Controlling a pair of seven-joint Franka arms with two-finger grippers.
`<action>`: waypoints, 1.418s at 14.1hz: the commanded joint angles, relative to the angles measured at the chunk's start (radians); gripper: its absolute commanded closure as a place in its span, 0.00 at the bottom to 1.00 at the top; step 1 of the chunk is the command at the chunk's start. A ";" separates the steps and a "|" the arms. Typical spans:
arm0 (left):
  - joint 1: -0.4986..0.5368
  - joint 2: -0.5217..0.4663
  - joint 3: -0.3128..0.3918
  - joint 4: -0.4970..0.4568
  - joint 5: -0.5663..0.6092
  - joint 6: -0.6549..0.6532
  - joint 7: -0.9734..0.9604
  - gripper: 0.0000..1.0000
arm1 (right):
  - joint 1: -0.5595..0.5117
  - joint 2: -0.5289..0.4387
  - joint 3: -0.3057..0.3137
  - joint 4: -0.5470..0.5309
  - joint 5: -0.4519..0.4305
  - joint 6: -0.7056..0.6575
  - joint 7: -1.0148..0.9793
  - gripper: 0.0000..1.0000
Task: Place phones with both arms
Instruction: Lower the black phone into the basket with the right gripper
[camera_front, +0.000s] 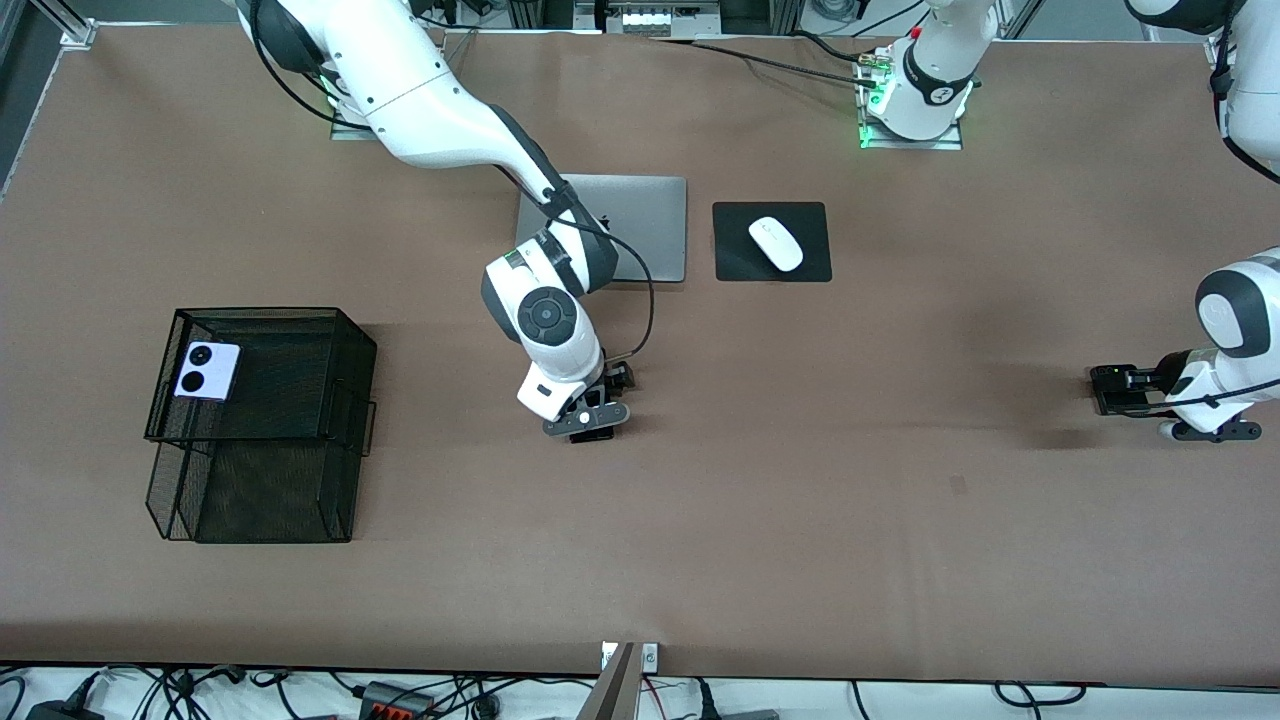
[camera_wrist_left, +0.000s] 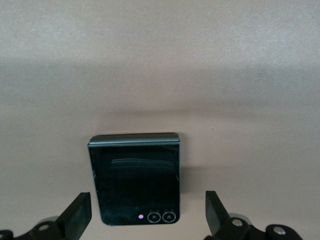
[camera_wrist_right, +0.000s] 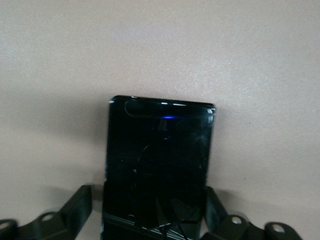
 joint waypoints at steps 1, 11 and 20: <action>-0.007 -0.032 0.016 -0.042 0.010 0.029 0.003 0.00 | 0.010 0.009 -0.005 0.009 0.002 0.001 -0.006 0.46; 0.004 0.005 0.015 -0.036 0.013 0.051 0.005 0.00 | -0.064 -0.192 -0.031 0.101 -0.004 -0.341 -0.011 0.68; 0.005 0.027 0.015 -0.028 0.010 0.054 0.005 0.00 | -0.246 -0.416 -0.145 -0.001 -0.009 -0.657 -0.066 0.68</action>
